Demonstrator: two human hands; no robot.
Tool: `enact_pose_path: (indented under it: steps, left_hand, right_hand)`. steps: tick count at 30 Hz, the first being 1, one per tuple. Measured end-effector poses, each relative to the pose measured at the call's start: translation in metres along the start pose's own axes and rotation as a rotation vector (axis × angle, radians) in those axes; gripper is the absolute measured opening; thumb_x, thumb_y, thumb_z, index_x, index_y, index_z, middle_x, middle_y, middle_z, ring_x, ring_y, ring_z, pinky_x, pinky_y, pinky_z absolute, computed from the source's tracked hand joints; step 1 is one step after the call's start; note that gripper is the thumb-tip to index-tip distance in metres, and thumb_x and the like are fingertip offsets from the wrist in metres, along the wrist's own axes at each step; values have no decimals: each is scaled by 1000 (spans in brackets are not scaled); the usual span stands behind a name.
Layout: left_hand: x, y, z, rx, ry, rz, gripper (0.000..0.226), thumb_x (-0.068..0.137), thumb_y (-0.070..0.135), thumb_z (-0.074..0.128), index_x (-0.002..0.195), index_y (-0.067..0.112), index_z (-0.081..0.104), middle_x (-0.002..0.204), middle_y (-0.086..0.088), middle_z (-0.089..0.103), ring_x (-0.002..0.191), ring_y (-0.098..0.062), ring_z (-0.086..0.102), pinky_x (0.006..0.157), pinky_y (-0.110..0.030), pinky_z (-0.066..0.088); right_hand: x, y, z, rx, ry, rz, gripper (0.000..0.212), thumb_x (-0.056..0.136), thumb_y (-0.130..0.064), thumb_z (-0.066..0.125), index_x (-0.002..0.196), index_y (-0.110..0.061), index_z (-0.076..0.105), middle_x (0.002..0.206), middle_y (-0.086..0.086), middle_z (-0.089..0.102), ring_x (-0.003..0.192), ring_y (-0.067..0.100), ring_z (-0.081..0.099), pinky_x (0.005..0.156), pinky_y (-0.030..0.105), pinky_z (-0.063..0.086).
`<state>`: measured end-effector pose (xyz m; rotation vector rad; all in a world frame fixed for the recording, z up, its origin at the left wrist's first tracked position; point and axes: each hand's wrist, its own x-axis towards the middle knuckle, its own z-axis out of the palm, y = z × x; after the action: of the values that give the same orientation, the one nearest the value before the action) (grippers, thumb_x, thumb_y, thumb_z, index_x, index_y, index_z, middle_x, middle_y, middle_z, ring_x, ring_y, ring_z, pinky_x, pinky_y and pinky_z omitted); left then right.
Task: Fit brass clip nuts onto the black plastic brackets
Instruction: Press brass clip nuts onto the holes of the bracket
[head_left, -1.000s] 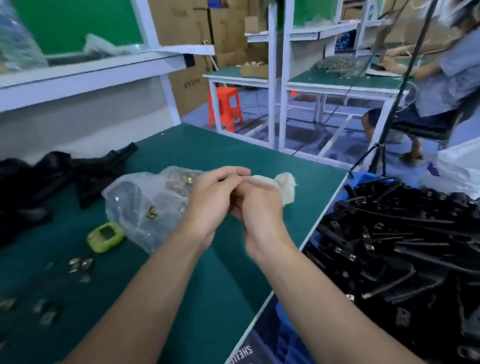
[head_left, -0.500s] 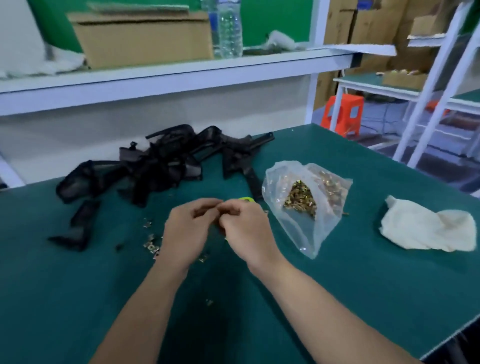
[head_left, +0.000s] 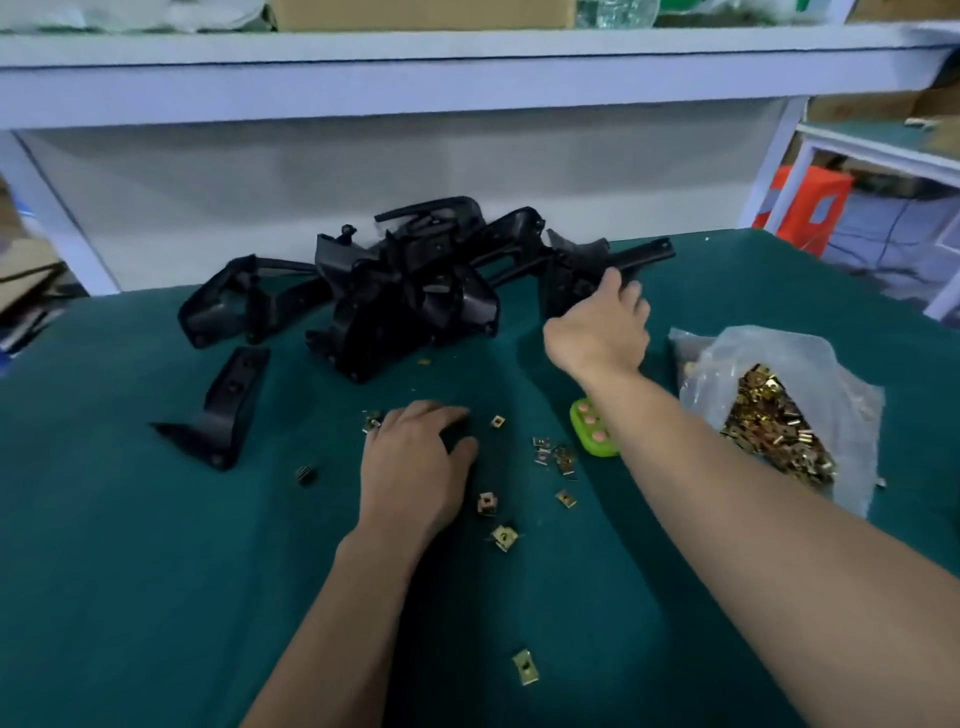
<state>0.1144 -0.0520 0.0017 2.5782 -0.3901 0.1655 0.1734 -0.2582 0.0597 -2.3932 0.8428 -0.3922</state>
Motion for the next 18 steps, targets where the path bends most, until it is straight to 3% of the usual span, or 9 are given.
enact_pose_path:
  steps: [3, 5, 9, 11, 13, 15, 18]
  left_hand:
    - [4, -4, 2, -93, 43, 21, 27, 95, 26, 66, 121, 31, 73, 127, 11, 67, 118, -15, 52, 99, -26, 37]
    - [6, -7, 2, -165, 59, -4, 28, 94, 19, 68, 119, 29, 75, 124, 12, 68, 117, -11, 52, 95, -17, 33]
    - [6, -9, 3, -196, 73, -23, 30, 93, 15, 67, 118, 28, 76, 123, 15, 69, 118, -7, 52, 95, -14, 32]
    - [6, -8, 3, -198, 71, -31, 29, 93, 15, 66, 117, 28, 76, 123, 16, 68, 118, -7, 52, 95, -15, 34]
    - [6, -7, 2, -200, 67, -41, 28, 93, 16, 66, 116, 28, 76, 122, 16, 68, 118, -8, 52, 95, -16, 35]
    - [5, -6, 2, -198, 64, -43, 27, 93, 15, 65, 114, 28, 76, 121, 15, 68, 117, -9, 54, 93, -17, 36]
    - [5, -5, 1, -190, 64, -42, 26, 93, 15, 65, 112, 27, 77, 121, 14, 69, 115, -13, 57, 91, -20, 39]
  right_hand:
    - [17, 9, 9, -185, -140, 139, 99, 89, -47, 64, 162, -15, 3, 163, 15, 28, 147, 34, 30, 117, 47, 25]
    - [19, 15, 17, -313, -142, 110, 96, 89, -48, 62, 161, -14, 9, 155, 14, 41, 141, 33, 40, 113, 46, 29]
    - [20, 19, 15, -289, -109, 60, 71, 82, -27, 71, 142, -19, 34, 123, 10, 60, 123, 33, 53, 91, 45, 43]
    - [18, 19, 10, -259, -108, 52, 69, 79, -13, 70, 139, -22, 37, 93, 6, 57, 106, 33, 59, 74, 40, 47]
    - [14, 19, 7, -240, -68, -17, 73, 77, -4, 68, 141, -24, 37, 76, 2, 47, 90, 31, 57, 65, 38, 46]
    - [10, 18, 3, -203, -54, -119, 82, 78, 0, 65, 148, -28, 33, 76, 0, 51, 87, 31, 58, 67, 38, 47]
    - [4, 14, -2, -282, -147, -162, 82, 83, -10, 67, 153, -29, 30, 104, 7, 64, 105, 32, 62, 74, 37, 45]
